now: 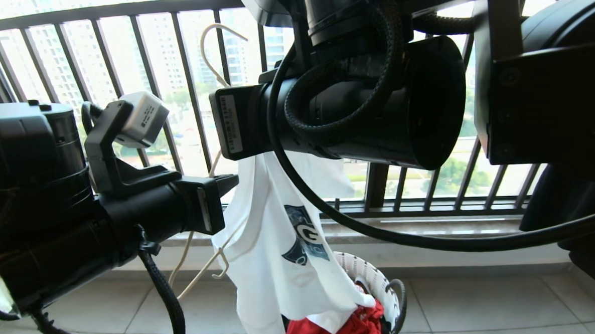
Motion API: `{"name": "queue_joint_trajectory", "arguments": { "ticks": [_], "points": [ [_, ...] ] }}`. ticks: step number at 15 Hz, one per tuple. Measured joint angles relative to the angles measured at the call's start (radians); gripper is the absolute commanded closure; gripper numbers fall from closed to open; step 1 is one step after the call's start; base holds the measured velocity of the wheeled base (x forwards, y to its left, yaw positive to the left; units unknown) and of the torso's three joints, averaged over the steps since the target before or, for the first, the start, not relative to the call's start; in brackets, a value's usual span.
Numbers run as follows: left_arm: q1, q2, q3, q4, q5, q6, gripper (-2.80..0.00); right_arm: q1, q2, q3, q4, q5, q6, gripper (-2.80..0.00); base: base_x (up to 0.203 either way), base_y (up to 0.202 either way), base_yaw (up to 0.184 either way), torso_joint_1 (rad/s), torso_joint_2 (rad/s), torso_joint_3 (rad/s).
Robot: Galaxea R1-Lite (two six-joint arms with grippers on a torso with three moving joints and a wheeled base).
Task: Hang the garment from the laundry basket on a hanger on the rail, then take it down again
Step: Hang the clothes on the clothes rack
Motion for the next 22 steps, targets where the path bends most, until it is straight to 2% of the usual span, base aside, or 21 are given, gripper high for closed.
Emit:
{"name": "queue_joint_trajectory", "arguments": {
  "ticks": [3,7,10,12,16,22],
  "points": [
    [-0.001,0.004,0.005,-0.039,0.0,-0.005,0.0,0.002,0.002,0.0,0.0,-0.002,-0.008,0.0,0.0,0.0,0.0,0.0,0.0,0.0],
    [-0.001,0.024,0.054,-0.23,-0.001,-0.004,0.0,0.003,0.013,0.0,-0.005,-0.045,-0.03,0.0,0.0,0.0,0.0,0.0,0.0,0.0],
    [-0.001,0.032,0.071,-0.239,-0.039,-0.008,0.0,0.002,0.016,0.0,-0.024,-0.048,-0.048,0.0,0.0,0.0,0.0,0.0,0.0,0.0],
    [0.0,0.035,0.075,-0.248,-0.041,-0.014,0.0,0.003,0.017,0.0,-0.027,-0.056,-0.058,0.0,0.0,0.0,0.0,0.0,0.0,0.0],
    [0.0,0.052,0.1,-0.363,-0.041,-0.015,0.0,0.003,0.018,0.0,-0.027,-0.062,-0.058,0.0,0.0,0.0,0.0,0.0,0.0,0.0],
    [0.0,0.057,0.103,-0.365,-0.04,-0.02,0.0,-0.01,0.025,0.001,-0.026,-0.064,-0.06,0.0,0.0,0.0,0.0,0.0,0.0,0.0]
  ]
}}
